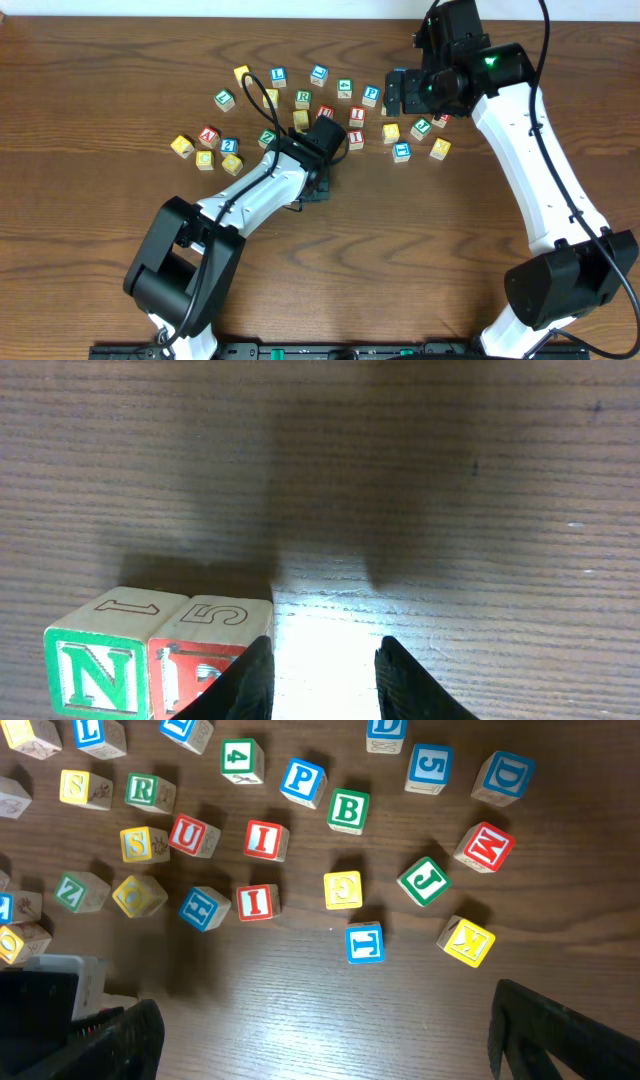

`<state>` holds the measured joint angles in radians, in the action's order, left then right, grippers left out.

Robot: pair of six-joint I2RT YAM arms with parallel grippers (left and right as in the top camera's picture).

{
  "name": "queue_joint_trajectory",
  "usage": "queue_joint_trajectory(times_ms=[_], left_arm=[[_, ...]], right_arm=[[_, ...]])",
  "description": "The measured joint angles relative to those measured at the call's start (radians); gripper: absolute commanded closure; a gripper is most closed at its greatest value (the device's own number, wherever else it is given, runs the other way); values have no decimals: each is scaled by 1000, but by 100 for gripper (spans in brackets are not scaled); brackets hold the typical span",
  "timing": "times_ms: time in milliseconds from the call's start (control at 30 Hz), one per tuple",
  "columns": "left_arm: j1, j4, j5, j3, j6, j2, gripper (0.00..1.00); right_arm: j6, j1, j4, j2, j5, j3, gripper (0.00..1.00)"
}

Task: Spell out NEURIPS
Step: 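Raise the left gripper and move it back over the block cluster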

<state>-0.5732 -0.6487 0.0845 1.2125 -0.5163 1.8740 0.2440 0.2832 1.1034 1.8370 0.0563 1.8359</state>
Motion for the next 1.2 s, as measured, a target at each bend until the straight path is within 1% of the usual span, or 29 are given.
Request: queue_joint_trajectory(times_ms=[133,500,533,633,700,900,1200], left_arm=[[0,-14,-1,0,0,-27,66],[2,-86,-3,0,8,-211,65],[4,-92,-3,0,10,-222,60],[22,-106,-4,0,19,-253,57],[40,-116,-3,0,22,-272,53],[92,-153,-13,14,43,-296,51],[161,-212,-53,114,71,-296,51]], right_arm=[[0,0,0,0,0,0,1],[0,0,0,0,0,0,1],[0,0,0,0,0,0,1],[0,0,0,0,0,0,1],[0,0,0,0,0,0,1],[0,0,0,0,0,0,1],[0,0,0,0,0,0,1]])
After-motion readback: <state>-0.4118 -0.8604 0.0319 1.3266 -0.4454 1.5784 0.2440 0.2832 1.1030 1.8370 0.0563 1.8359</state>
